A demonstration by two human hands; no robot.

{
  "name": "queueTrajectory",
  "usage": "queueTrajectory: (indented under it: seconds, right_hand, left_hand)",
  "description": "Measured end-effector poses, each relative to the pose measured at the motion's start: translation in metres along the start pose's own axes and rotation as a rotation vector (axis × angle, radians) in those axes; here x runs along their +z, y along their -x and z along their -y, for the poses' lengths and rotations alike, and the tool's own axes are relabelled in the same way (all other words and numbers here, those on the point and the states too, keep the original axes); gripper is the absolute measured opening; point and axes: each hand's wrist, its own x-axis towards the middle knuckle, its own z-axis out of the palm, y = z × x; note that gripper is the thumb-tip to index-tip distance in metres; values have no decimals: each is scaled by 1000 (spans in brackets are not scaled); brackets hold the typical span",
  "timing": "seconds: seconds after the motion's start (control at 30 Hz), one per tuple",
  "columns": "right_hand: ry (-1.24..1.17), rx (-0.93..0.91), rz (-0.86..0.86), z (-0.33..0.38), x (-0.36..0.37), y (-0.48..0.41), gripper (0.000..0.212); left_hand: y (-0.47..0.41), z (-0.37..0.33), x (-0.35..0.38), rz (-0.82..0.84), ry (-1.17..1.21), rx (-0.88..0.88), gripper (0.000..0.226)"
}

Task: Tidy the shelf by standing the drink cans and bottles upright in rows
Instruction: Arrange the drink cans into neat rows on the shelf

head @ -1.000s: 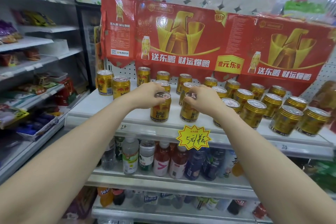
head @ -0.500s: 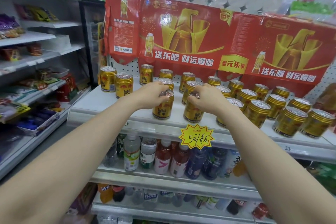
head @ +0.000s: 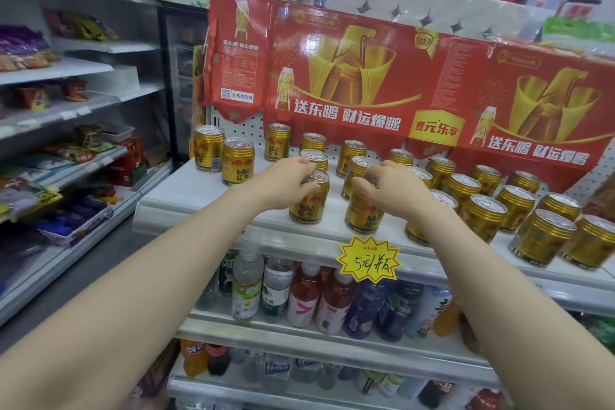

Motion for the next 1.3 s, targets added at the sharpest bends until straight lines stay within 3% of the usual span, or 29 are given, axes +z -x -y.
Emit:
queueTrajectory:
  seconds: [0.2, 0.33, 0.47, 0.7, 0.9, 1.03, 1.2, 1.3]
  right_hand:
    - [-15, -12, -102, 25, -4, -20, 45]
    - [-72, -98, -133, 72, -6, -44, 48]
    - [-152, -171, -95, 131, 7, -75, 47]
    - [-290, -152, 131, 205, 41, -116, 62]
    - [-259, -55, 121, 209, 38, -111, 51]
    - [-213, 1, 119, 196, 26, -86, 40]
    - [-198, 44, 99, 199, 14, -56, 49]
    - [-229, 84, 62, 207, 18, -50, 55]
  left_hand:
    - [15, 44, -15, -187, -28, 1, 40]
    - [24, 104, -39, -334, -64, -124, 37]
    - [30, 157, -54, -280, -94, -238, 48]
    - [15, 197, -53, -188, -80, -250, 59]
    - [-6, 214, -42, -115, -10, -232, 67]
    - [-14, 220, -33, -184, 73, -289, 75]
    - [-16, 224, -34, -232, 38, -325, 46]
    - [-11, 218, -34, -200, 91, -303, 43]
